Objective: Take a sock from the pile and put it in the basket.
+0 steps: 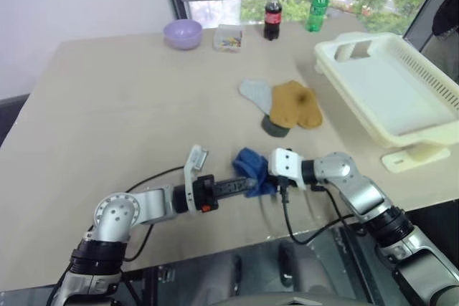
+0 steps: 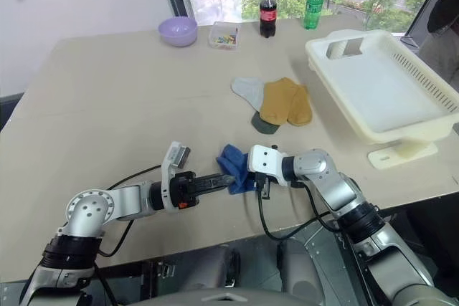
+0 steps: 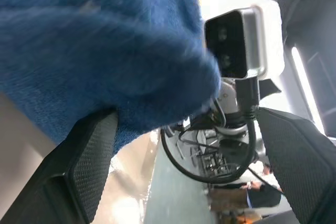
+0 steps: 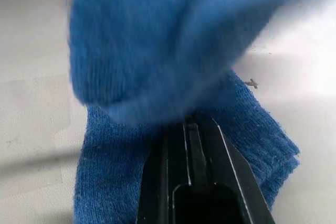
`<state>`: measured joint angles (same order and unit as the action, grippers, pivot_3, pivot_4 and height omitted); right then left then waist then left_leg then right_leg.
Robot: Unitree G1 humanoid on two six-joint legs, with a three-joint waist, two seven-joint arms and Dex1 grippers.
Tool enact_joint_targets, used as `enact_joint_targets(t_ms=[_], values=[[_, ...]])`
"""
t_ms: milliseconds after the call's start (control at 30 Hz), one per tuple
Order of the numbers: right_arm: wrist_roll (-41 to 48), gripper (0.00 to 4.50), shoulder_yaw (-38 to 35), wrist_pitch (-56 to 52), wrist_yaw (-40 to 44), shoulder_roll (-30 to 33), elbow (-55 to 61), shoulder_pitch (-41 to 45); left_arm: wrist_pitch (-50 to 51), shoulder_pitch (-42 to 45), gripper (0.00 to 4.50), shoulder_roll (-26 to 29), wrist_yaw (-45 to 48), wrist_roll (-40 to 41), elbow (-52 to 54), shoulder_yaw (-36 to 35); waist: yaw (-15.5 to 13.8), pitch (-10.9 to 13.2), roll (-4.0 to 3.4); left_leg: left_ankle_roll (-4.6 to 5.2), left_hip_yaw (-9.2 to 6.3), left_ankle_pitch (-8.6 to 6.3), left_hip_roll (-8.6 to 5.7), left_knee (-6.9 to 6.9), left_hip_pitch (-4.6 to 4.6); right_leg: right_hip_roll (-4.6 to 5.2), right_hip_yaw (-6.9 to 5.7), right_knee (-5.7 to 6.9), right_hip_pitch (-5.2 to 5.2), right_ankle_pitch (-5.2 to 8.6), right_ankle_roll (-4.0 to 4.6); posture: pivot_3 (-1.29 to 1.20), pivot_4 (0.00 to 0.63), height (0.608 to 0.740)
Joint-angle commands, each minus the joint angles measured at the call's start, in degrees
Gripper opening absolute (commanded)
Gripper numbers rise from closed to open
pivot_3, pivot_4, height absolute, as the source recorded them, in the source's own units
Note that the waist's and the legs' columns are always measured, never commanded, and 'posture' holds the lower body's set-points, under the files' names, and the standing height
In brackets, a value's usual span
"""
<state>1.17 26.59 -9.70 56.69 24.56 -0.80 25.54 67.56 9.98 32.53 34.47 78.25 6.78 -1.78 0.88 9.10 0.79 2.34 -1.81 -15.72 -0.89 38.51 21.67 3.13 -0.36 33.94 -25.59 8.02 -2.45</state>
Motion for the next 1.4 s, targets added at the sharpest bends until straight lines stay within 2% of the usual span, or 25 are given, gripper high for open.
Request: enact_joint_targets(t_ms=[33, 200, 433, 700, 900, 1067, 1300, 1400], values=[[-1.6, 0.00, -0.3, -0.8, -0.4, 1.2, -0.2, -0.8, -0.8, 0.5, 4.46, 2.6, 4.6, -4.3, -0.5, -0.6, 0.0, 0.0, 0.00, 0.00, 0.00, 0.00, 0.00, 0.00, 0.00, 0.00, 0.00, 0.00, 0.00, 0.00, 0.00, 0.00, 0.150, 0.732], [-2.0, 0.00, 0.0, -0.8, -0.6, 0.9, -0.2, -1.1, -2.7, 1.7, 4.46, 5.7, 9.1, -9.3, -3.7, -2.1, 0.0, 0.0, 0.03, 0.00, -0.01, 0.00, 0.01, 0.00, 0.00, -0.01, -0.01, 0.01, -0.02, 0.00, 0.00, 0.00, 0.150, 0.732], [-2.3, 0.00, 0.3, -0.2, -0.4, 0.6, -1.1, -0.7, -3.8, 4.4, 4.46, 5.0, 12.5, -13.3, -6.7, -3.6, 0.0, 0.1, 0.07, 0.00, -0.02, 0.00, 0.02, 0.00, 0.02, 0.00, -0.01, 0.00, -0.02, 0.00, 0.00, 0.00, 0.150, 0.732], [-2.5, 0.00, 0.4, -0.3, -0.1, 0.9, -0.9, -1.0, 1.1, 3.0, 4.46, 2.3, 13.9, -9.4, -4.2, -5.1, 0.0, 0.1, 0.12, 0.00, -0.02, 0.00, 0.02, 0.00, 0.01, 0.01, 0.00, 0.01, -0.02, 0.00, 0.00, 0.00, 0.150, 0.732], [-2.8, 0.00, 0.5, -0.4, -0.2, 1.0, -0.6, -1.4, 5.2, 0.2, 4.46, 6.1, 16.9, -7.0, -1.5, -7.4, 0.1, 0.1, 0.13, 0.00, -0.02, 0.00, 0.02, 0.00, 0.01, 0.01, 0.00, 0.01, -0.03, 0.00, -0.01, 0.00, 0.150, 0.732], [-3.1, 0.00, 0.9, -0.2, -0.5, 0.7, -1.0, -1.4, 5.1, -1.3, 4.46, 7.9, 18.7, -8.2, -2.1, -8.3, 0.1, 0.1, 0.15, 0.00, -0.02, 0.00, 0.03, -0.01, 0.01, 0.01, 0.00, 0.01, -0.03, 0.00, -0.01, 0.00, 0.150, 0.732], [-3.4, 0.00, 1.1, 0.2, -0.5, 0.5, -1.5, -1.4, 4.0, -1.0, 4.46, 5.8, 17.9, -9.1, -2.6, -8.7, 0.0, 0.1, 0.15, 0.00, -0.03, 0.00, 0.04, -0.01, 0.00, 0.01, -0.01, 0.01, -0.03, 0.00, 0.00, 0.00, 0.150, 0.732], [-3.5, 0.00, 1.1, 0.3, -0.5, 0.6, -1.5, -1.5, 5.0, 0.8, 4.46, 3.7, 15.6, -6.5, -2.8, -10.2, 0.0, 0.1, 0.17, 0.00, -0.03, 0.00, 0.04, -0.01, 0.00, 0.01, -0.01, 0.01, -0.02, 0.00, 0.00, 0.00, 0.150, 0.732]])
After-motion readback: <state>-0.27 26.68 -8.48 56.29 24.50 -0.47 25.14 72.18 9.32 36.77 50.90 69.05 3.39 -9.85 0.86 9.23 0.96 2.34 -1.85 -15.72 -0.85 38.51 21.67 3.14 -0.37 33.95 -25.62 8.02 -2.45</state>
